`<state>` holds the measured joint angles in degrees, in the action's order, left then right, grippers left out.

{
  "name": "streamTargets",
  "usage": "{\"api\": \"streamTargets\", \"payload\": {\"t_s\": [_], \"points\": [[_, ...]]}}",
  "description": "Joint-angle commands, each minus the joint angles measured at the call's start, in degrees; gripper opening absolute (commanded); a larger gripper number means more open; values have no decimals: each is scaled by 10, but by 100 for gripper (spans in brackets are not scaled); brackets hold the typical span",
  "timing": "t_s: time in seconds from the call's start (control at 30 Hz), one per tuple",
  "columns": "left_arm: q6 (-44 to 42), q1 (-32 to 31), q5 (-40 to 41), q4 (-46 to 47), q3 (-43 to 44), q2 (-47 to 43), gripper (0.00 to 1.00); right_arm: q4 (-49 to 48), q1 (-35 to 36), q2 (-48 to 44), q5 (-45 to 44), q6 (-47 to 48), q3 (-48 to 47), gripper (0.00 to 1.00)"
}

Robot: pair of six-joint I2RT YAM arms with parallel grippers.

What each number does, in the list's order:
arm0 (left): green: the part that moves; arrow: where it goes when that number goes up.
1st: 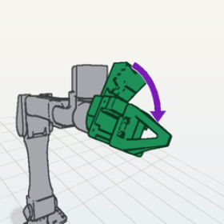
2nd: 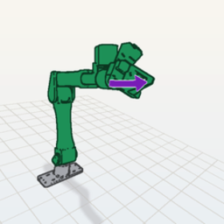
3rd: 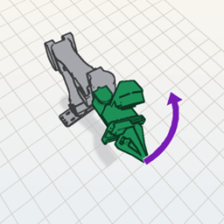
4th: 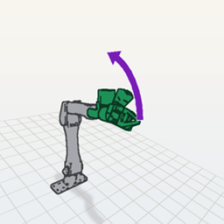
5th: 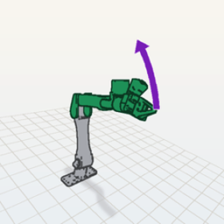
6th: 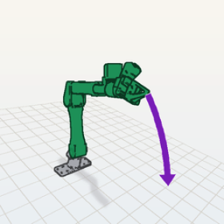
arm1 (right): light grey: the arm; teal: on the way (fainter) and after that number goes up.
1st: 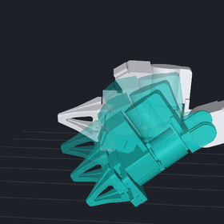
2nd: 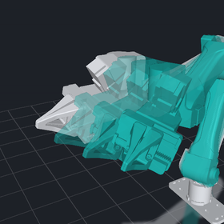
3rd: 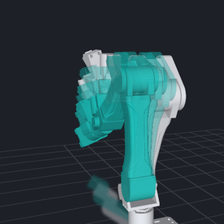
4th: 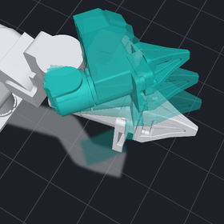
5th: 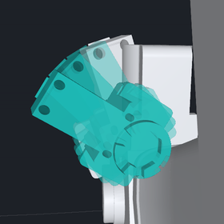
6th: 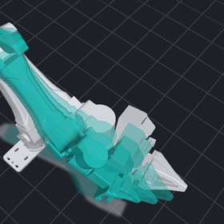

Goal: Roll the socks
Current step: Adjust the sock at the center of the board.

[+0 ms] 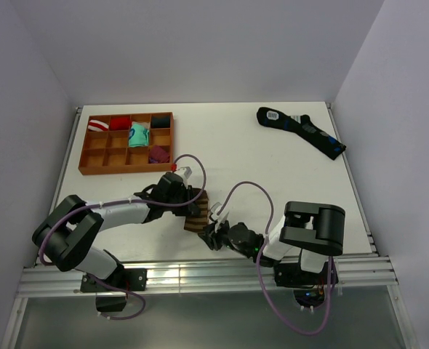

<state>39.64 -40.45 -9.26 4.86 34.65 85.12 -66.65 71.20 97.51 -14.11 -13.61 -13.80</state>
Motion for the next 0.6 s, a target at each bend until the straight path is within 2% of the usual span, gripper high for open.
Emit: {"api": "streamTargets", "payload": {"t_s": [0.0,0.17,0.33,0.4,0.47,0.57], "points": [[-15,4,-2,-4,16,6,26,9,-2,0,-22,11,5,43],[-15,9,-8,-6,22,11,26,19,3,32,-36,18,-8,48],[-15,15,-12,-9,30,14,26,26,8,54,-61,18,-10,49],[-15,16,-16,-8,31,13,26,40,11,58,-69,21,-20,47],[-15,16,-18,-10,34,14,26,64,15,63,-85,24,-32,39],[-15,16,-18,-12,34,12,26,78,21,65,-98,19,-39,34]]}}
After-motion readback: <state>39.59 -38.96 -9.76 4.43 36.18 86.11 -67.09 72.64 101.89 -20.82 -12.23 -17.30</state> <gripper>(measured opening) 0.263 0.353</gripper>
